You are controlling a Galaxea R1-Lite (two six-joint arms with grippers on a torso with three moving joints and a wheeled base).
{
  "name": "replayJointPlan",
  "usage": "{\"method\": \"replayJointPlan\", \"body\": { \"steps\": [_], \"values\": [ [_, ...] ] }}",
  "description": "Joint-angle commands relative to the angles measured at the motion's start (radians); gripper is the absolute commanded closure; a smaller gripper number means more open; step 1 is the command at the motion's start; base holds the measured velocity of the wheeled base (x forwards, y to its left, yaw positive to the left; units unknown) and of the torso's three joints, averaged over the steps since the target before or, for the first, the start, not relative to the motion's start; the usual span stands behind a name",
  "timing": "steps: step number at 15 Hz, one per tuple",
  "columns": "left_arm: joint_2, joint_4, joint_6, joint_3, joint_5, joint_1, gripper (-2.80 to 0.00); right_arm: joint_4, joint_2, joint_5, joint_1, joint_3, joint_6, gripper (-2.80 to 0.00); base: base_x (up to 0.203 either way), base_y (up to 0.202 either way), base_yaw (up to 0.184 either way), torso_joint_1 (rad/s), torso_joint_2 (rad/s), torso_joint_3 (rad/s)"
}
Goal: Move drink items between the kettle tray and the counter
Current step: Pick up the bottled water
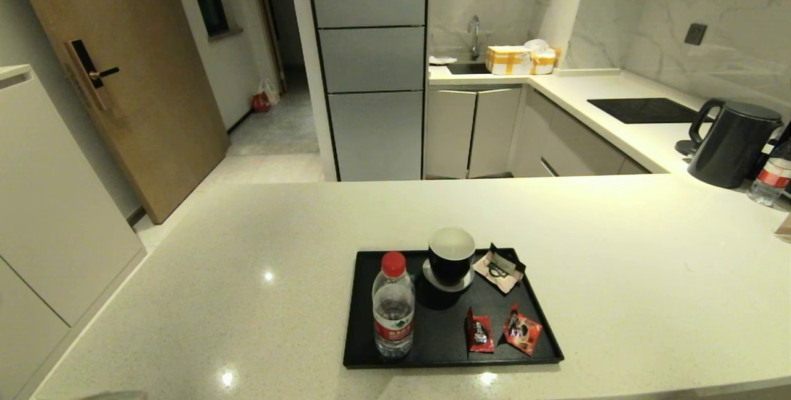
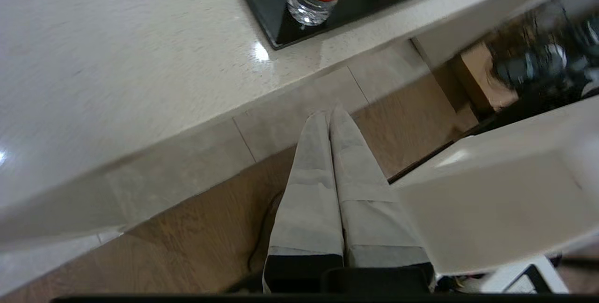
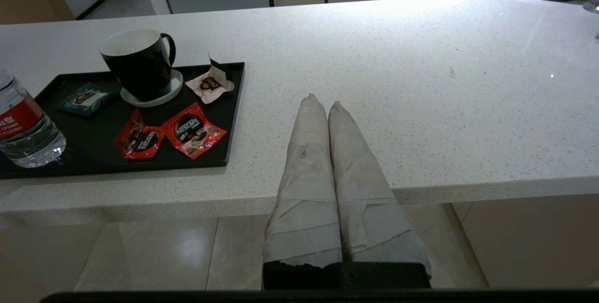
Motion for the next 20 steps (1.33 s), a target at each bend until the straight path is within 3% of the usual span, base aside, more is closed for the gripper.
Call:
{"method": "replayJointPlan", "body": {
  "steps": [1, 5, 6, 9, 12, 17, 19, 20],
  "values": [
    [0.302, -0.235, 0.029, 0.086, -0.049, -0.001, 0.0, 0.0, 0.0, 0.0, -0.001, 0.002, 0.0, 0.0, 0.0, 0.0, 0.0, 0.0, 0.0, 0.0],
    [0.577, -0.566, 0.078, 0.179, -0.141, -0.016, 0.0, 0.0, 0.0, 0.0, 0.001, 0.002, 0.0, 0.0, 0.0, 0.0, 0.0, 0.0, 0.0, 0.0],
    [0.628, -0.627, 0.101, 0.195, -0.15, -0.024, -2.8, 0.0, 0.0, 0.0, -0.001, 0.003, 0.0, 0.0, 0.0, 0.0, 0.0, 0.0, 0.0, 0.0],
    [0.654, -0.688, 0.136, 0.216, -0.161, -0.037, -2.8, 0.0, 0.0, 0.0, 0.001, 0.002, 0.0, 0.0, 0.0, 0.0, 0.0, 0.0, 0.0, 0.0],
    [0.843, -0.907, 0.203, 0.239, -0.188, -0.073, -2.8, 0.0, 0.0, 0.0, -0.001, 0.002, 0.0, 0.0, 0.0, 0.0, 0.0, 0.0, 0.0, 0.0],
    [1.203, -1.466, 0.267, 0.243, -0.206, -0.182, -2.8, 0.0, 0.0, 0.0, 0.0, 0.003, 0.0, 0.0, 0.0, 0.0, 0.0, 0.0, 0.0, 0.0],
    [1.315, -1.702, 0.264, 0.226, -0.173, -0.25, -2.8, 0.0, 0.0, 0.001, 0.001, 0.002, 0.0, 0.0, 0.0, 0.0, 0.0, 0.0, 0.0, 0.0],
    [1.334, -1.745, 0.25, 0.21, -0.149, -0.278, -2.8, 0.0, 0.0, 0.0, -0.001, 0.002, 0.0, 0.0, 0.0, 0.0, 0.0, 0.0, 0.0, 0.0]
  ]
}}
